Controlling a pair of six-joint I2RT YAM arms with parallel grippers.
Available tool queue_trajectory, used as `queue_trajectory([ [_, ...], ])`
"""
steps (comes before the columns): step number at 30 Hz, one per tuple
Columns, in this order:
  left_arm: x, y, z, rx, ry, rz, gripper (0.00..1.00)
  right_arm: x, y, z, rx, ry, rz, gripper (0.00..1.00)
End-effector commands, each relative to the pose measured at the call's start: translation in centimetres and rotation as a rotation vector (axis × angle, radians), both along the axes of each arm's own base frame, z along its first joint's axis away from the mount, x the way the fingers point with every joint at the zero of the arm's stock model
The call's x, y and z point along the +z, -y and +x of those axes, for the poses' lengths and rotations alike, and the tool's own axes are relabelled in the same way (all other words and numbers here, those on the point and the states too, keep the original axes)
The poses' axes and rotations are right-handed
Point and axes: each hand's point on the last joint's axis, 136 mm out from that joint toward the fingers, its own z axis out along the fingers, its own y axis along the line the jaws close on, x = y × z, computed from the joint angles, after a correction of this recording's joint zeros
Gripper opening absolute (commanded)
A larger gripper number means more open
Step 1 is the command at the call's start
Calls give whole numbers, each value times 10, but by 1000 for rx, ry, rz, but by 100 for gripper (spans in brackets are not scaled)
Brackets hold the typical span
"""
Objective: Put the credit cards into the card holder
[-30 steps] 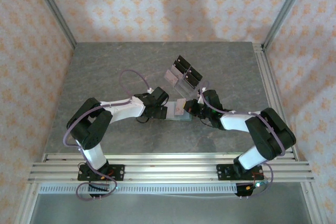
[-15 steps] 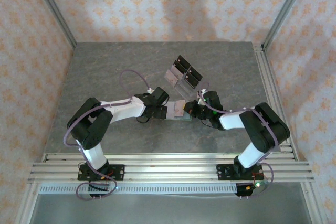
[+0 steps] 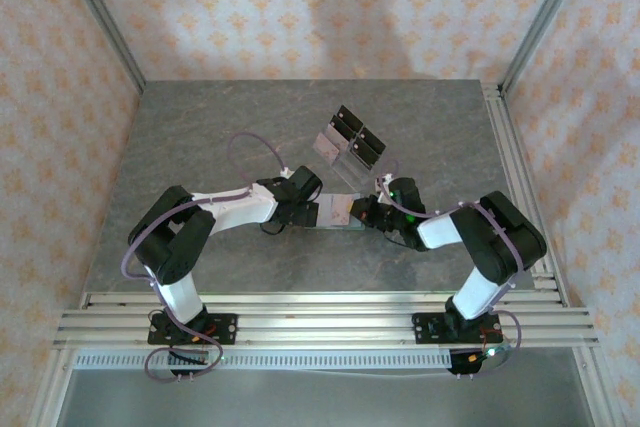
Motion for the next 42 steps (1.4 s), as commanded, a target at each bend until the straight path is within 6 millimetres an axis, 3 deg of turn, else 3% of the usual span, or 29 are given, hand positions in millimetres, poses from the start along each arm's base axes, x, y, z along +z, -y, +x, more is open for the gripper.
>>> queue_trajectory([
  [1, -11, -22, -9, 30, -43, 110, 98, -2, 1, -1, 6, 10, 12, 0],
  [22, -13, -21, -10, 29, -46, 106, 98, -18, -7, 2, 30, -39, 25, 0],
  [42, -14, -19, -11, 30, -48, 101, 98, -27, -27, -3, 103, -88, -39, 0],
])
